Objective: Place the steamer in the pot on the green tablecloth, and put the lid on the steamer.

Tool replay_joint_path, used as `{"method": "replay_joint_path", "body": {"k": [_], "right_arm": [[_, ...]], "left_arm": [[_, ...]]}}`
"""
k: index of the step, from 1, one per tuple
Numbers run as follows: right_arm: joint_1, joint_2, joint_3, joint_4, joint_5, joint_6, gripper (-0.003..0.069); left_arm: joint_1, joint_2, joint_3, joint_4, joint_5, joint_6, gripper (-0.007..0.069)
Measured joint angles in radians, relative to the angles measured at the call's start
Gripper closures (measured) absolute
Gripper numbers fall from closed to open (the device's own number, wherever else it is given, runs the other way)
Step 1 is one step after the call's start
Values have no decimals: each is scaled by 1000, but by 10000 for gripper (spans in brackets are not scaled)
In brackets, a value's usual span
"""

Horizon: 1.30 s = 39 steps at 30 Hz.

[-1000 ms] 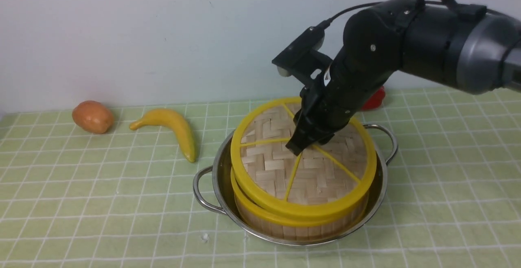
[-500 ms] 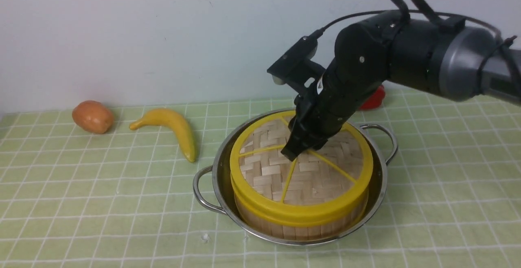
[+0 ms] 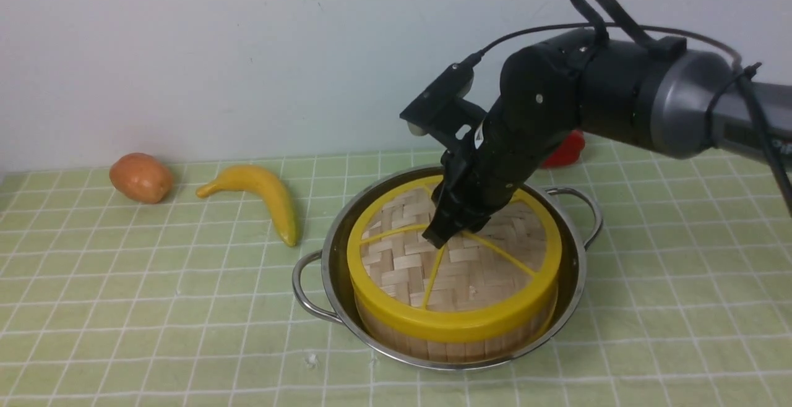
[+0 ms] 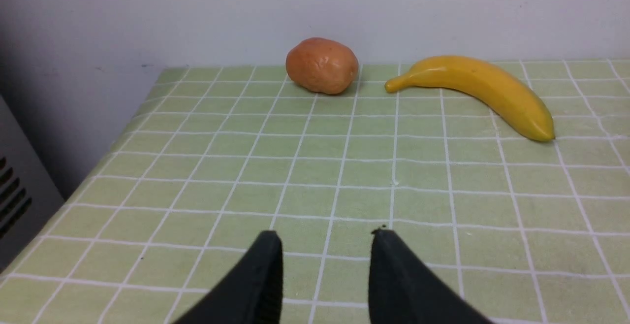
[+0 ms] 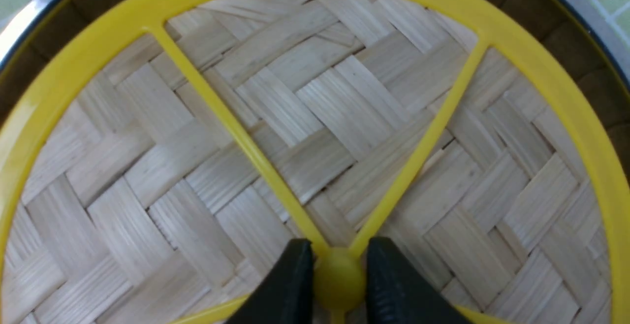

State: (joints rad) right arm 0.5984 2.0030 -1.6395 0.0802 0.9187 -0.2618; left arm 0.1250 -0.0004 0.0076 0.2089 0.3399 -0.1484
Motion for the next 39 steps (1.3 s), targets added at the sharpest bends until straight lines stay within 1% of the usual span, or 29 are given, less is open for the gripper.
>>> {"method": "replay_joint_path", "body": {"k": [1, 2, 3, 4, 5, 7, 9, 10, 13, 16, 19, 22, 23, 24, 28, 29, 30, 35, 38, 39], "right_arm": [[0, -2, 0, -10, -2, 9, 355], [0, -1, 0, -13, -2, 11, 355], [0, -6, 0, -23, -3, 19, 300], [0, -19, 0, -54, -4, 43, 211], [0, -29, 2, -68, -1, 58, 169], [0, -59, 4, -93, 11, 83, 114], [0, -89, 4, -109, 16, 93, 93], [0, -148, 4, -132, 20, 112, 82], [0, -224, 4, -157, 21, 138, 88], [0, -360, 4, -199, 20, 212, 132], [0, -452, 4, -211, 0, 281, 185], [0, -498, 4, -212, -13, 320, 220], [0, -527, 4, -212, -23, 341, 246], [0, -532, 4, -212, -25, 345, 252], [0, -566, 4, -212, -45, 359, 314], [0, -567, 4, -213, -46, 359, 316], [0, -569, 4, -213, -46, 359, 337], [0, -569, 6, -215, -43, 359, 372], [-3, -608, 63, -239, -14, 359, 391], [-3, -642, 123, -257, -5, 359, 394]], "left_arm": [[0, 0, 0, 0, 0, 0, 382], [0, 0, 0, 0, 0, 0, 382], [0, 0, 0, 0, 0, 0, 382], [0, 0, 0, 0, 0, 0, 382], [0, 0, 0, 0, 0, 0, 382], [0, 0, 0, 0, 0, 0, 382], [0, 0, 0, 0, 0, 0, 382], [0, 0, 0, 0, 0, 0, 382], [0, 0, 0, 0, 0, 0, 382], [0, 0, 0, 0, 0, 0, 382], [0, 0, 0, 0, 0, 0, 382], [0, 0, 0, 0, 0, 0, 382], [0, 0, 0, 0, 0, 0, 382], [0, 0, 0, 0, 0, 0, 382], [0, 0, 0, 0, 0, 0, 382], [0, 0, 0, 0, 0, 0, 382], [0, 0, 0, 0, 0, 0, 382], [0, 0, 0, 0, 0, 0, 382], [0, 0, 0, 0, 0, 0, 382], [0, 0, 0, 0, 0, 0, 382]]}}
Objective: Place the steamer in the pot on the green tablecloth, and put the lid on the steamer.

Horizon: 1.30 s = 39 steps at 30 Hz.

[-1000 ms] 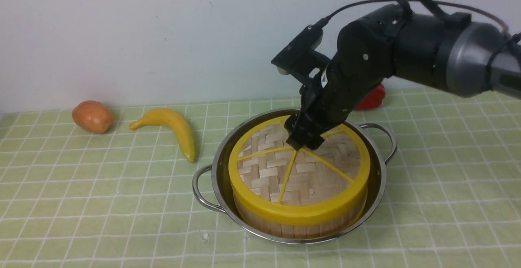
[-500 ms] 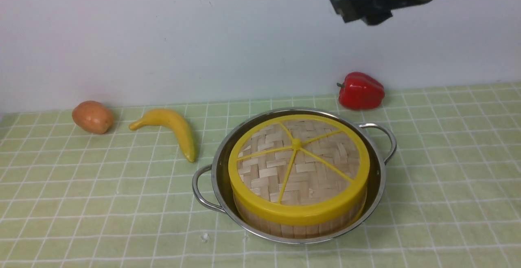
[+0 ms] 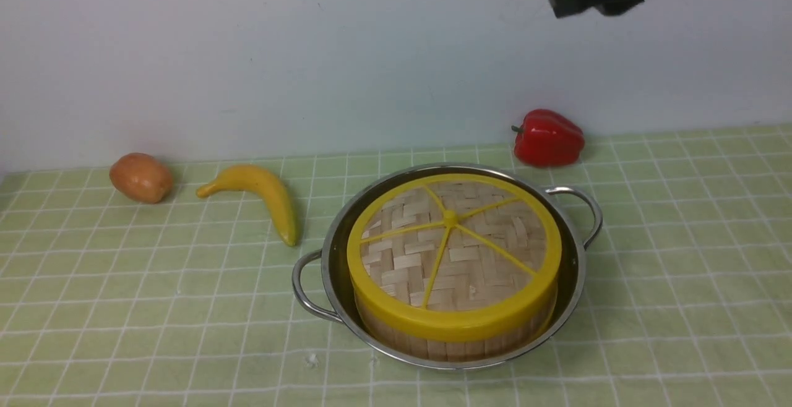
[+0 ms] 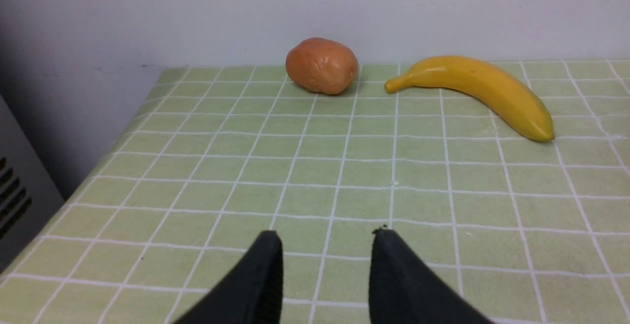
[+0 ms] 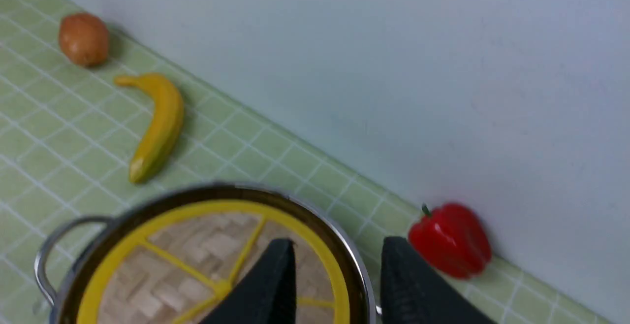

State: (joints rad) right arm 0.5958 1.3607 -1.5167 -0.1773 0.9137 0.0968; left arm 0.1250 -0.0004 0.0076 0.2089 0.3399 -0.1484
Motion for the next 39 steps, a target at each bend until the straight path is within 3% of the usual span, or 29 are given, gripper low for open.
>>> {"method": "replay_joint_path", "body": {"k": [6, 13, 23, 30, 39], "right_arm": [[-35, -261, 349, -47, -33, 51, 404], [-270, -764, 898, -63, -269, 204, 405], [-518, -1263, 1335, -68, -563, 256, 405], [-530, -1356, 1496, -64, -582, 261, 405], [-530, -1356, 1524, -15, -572, 262, 405]], "left_arm": [[0, 0, 0, 0, 0, 0, 382], [0, 0, 0, 0, 0, 0, 382], [0, 0, 0, 0, 0, 0, 382], [0, 0, 0, 1, 0, 0, 382], [0, 0, 0, 1, 0, 0, 382]]}}
